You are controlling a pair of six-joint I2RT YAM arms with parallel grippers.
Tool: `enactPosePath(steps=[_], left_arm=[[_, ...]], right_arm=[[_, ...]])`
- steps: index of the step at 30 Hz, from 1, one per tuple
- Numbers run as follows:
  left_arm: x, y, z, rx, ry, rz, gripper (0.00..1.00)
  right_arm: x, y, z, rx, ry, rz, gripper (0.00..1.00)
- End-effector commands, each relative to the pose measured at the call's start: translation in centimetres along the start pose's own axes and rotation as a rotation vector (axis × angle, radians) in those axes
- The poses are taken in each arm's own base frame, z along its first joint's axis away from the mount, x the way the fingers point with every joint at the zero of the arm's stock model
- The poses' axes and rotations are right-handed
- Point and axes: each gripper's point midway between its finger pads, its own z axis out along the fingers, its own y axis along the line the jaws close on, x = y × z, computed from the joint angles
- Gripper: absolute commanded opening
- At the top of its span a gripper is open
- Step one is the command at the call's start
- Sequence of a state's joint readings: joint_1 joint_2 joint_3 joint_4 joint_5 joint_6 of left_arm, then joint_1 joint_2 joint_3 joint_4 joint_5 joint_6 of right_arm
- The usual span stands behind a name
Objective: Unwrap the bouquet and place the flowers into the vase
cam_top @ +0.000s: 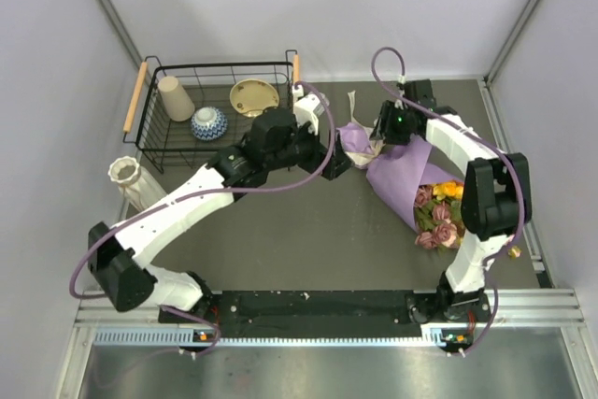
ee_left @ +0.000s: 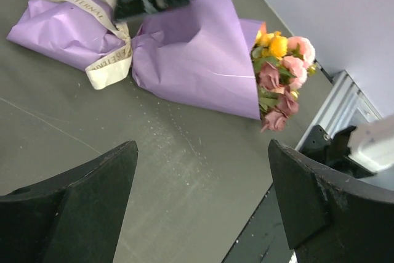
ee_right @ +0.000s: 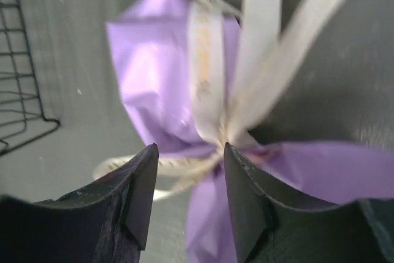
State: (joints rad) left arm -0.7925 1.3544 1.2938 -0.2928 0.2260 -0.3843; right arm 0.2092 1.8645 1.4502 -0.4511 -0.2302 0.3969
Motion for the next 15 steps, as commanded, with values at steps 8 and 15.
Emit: enactPosePath(steps=[8,15], left_arm=[[-3.7,3.5,10.3,-0.096,-0.059,-0.138,0.89],[-2.0,6.2,15.9,-0.131,0.018,-0.166,0.81]], right_arm=[[5.1,-0.9,-4.8,-0.074,-0.12,0.052,0.42],[8.4,-0.8,-6.5,-0.134,-0.124,0.053,0.46]])
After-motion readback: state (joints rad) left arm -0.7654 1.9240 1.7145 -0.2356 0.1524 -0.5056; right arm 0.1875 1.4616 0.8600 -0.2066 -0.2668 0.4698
